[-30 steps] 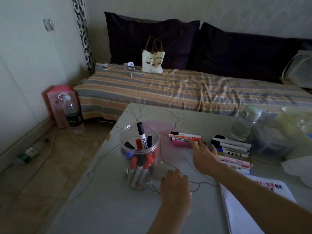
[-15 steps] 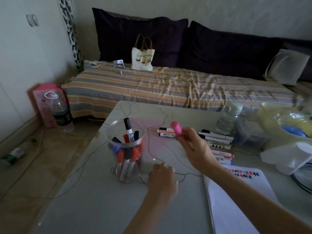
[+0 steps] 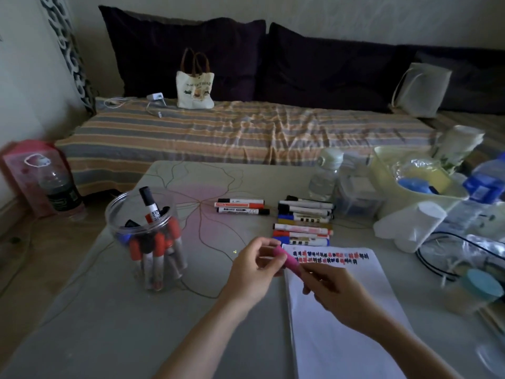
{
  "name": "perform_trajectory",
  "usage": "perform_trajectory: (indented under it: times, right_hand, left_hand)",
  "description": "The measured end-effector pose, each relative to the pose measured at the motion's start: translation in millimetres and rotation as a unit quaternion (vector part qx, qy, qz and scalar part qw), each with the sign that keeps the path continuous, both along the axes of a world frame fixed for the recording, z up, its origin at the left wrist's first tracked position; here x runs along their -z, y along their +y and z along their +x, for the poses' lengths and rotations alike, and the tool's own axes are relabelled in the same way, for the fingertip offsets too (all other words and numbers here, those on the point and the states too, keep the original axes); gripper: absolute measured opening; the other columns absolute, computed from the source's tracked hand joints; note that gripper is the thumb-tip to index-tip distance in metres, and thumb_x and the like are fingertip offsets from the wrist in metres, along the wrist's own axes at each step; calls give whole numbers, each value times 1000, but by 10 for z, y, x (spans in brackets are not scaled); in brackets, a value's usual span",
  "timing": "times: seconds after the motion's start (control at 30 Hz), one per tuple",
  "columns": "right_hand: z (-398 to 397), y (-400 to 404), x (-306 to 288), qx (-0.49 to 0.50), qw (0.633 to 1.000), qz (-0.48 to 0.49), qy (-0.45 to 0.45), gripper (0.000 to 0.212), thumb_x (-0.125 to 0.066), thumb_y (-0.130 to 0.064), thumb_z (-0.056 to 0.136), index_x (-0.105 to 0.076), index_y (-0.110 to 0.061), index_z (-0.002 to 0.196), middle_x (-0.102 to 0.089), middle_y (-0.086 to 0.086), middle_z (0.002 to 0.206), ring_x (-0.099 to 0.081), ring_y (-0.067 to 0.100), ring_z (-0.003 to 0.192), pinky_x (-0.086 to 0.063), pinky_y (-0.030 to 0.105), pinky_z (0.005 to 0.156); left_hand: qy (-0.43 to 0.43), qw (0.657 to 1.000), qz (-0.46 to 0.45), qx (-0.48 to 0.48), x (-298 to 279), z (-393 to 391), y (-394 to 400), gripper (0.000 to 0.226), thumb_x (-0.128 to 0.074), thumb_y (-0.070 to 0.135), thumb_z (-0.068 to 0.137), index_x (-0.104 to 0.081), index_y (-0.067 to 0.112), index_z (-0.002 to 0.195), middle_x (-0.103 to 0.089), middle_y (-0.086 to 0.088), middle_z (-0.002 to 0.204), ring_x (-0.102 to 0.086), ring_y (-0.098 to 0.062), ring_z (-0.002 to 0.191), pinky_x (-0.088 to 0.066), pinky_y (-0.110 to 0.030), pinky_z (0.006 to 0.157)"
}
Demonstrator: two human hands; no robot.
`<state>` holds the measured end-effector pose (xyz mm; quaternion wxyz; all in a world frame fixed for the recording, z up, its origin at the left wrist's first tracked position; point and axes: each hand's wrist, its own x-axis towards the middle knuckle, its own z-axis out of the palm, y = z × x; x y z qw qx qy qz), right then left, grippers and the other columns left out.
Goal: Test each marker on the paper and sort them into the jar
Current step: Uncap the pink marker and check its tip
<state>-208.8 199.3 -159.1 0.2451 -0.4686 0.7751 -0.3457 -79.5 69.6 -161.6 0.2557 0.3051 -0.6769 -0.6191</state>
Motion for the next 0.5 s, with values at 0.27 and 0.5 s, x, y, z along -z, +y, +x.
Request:
perform_trajectory:
  times: [0.27,0.5]
  right_hand:
    - [-321,261,-190,-25,995,-42,88,29,-57,-26,96,-57,-38,70,-59,-21,61,-55,2,57,-38,13,53]
    - [-353,405,-161,13,979,-144,144,20,-64,-31,87,-74,-30,105,-59,-34,72,-61,-6,71,-42,5,58]
  left_hand:
    - [-19,996,-40,79,-99,-139,18,11,-62,15,93,-68,18,102,-72,-5,86,-69,-14,77,-54,-18,76]
    - [-50,998,3,49,-57,-296,165,19,-56,26,96,-68,14,105,-73,-5,87,-71,-12,77,-56,-24,79]
